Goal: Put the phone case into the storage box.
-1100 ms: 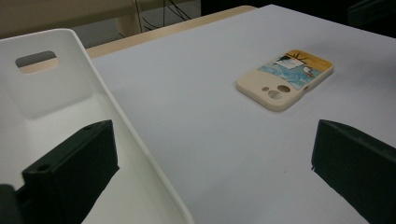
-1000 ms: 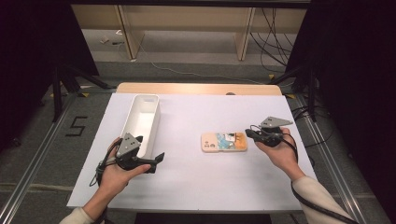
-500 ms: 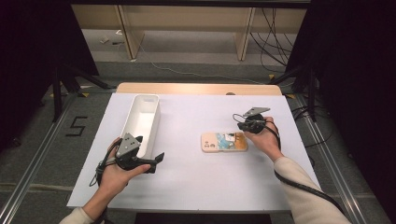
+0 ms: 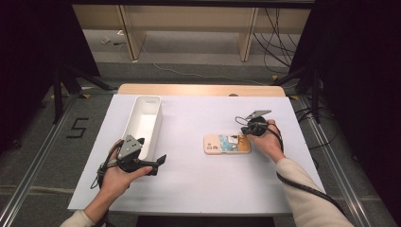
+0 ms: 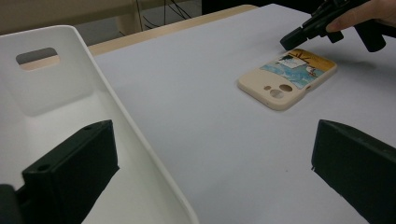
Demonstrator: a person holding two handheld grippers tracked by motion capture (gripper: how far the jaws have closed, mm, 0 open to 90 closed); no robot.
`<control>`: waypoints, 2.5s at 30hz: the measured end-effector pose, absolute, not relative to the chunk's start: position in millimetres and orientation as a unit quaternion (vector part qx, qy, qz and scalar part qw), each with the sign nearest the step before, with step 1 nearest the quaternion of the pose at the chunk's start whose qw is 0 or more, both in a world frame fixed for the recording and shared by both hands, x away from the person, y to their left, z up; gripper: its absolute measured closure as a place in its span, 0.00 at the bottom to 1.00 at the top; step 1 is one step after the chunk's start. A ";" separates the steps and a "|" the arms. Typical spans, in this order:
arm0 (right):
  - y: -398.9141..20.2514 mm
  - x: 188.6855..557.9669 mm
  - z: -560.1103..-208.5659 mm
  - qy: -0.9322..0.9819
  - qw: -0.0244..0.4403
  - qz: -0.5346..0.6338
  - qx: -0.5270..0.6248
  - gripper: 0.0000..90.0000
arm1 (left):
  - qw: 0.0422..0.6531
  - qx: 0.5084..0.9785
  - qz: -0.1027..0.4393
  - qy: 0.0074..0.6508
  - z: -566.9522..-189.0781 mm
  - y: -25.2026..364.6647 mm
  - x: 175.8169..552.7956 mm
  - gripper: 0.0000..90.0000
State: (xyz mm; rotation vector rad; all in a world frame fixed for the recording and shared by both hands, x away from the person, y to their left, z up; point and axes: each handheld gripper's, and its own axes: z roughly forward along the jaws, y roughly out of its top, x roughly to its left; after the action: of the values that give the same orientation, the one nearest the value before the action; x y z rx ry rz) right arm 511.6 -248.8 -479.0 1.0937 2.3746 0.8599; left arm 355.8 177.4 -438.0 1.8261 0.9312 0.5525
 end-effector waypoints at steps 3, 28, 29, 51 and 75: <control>-250.6 508.6 -477.7 0.852 0.190 0.300 0.385 1.00 | 0.488 0.751 0.227 0.383 -437.9 177.1 355.6 0.00; -244.6 434.8 -468.9 0.916 0.144 0.237 0.289 1.00 | 0.488 0.750 0.229 0.384 -437.4 176.8 355.2 0.00; -244.3 432.2 -468.8 0.918 0.143 0.235 0.287 1.00 | 0.488 0.750 0.229 0.384 -437.4 176.9 355.3 0.00; -238.0 398.9 -464.2 0.919 0.097 0.226 0.308 1.00 | 0.489 0.749 0.230 0.384 -436.8 176.9 354.5 0.00; -173.8 405.5 -464.5 0.905 0.075 0.241 0.344 0.00 | 0.487 0.751 0.231 0.381 -436.6 175.3 354.0 0.00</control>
State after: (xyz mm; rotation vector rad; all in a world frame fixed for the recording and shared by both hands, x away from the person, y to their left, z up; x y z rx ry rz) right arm 405.5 -173.8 -464.5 1.0313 2.7141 0.7231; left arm 354.0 175.3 -436.6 1.8273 0.9260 0.5629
